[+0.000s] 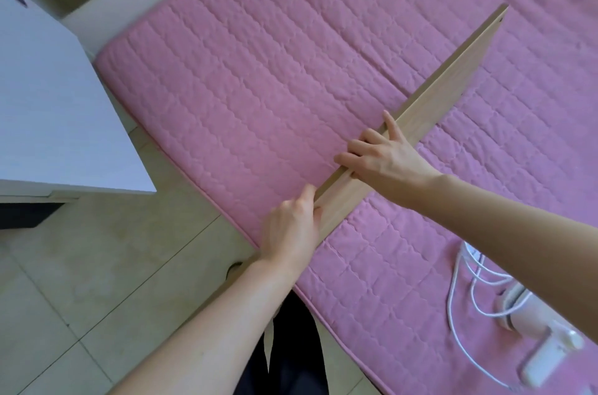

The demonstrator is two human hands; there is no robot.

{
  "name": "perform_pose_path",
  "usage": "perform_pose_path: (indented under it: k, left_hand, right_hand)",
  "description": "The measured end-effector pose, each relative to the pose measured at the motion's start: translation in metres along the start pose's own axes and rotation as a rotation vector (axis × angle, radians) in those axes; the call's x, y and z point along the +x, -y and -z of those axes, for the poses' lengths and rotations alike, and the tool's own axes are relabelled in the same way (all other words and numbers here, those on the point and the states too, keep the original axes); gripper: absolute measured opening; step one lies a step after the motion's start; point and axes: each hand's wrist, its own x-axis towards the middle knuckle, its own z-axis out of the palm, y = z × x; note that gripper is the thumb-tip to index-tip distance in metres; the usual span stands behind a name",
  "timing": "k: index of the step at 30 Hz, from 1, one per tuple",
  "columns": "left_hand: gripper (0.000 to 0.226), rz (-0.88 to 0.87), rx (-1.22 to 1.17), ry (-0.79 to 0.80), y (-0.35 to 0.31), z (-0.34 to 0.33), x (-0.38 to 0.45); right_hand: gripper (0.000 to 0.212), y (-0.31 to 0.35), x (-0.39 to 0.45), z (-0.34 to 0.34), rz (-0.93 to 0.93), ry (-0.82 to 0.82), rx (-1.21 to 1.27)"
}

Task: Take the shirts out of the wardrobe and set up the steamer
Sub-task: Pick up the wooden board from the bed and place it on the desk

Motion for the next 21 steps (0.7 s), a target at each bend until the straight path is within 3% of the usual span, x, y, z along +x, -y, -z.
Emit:
perform_pose_path:
  k: [6, 13, 21]
  left_hand:
    - [0.02, -0.094, 0.084, 0.033, -0.008, 0.009, -0.033]
    - [0.056, -0.173, 0.323, -0.043, 0.001, 0.048, -0.106]
    - [0.039, -0.117, 0.318, -0.209, 0.025, 0.109, -0.187]
  right_hand:
    - [0.026, 0.008, -0.031, 0.015, 0.052, -0.12, -0.005]
    - [0.028, 0.064, -0.054, 0.058, 0.154, -0.149, 0.13]
    - [0.037, 0.134, -0.053, 0.13, 0.205, -0.171, 0.265]
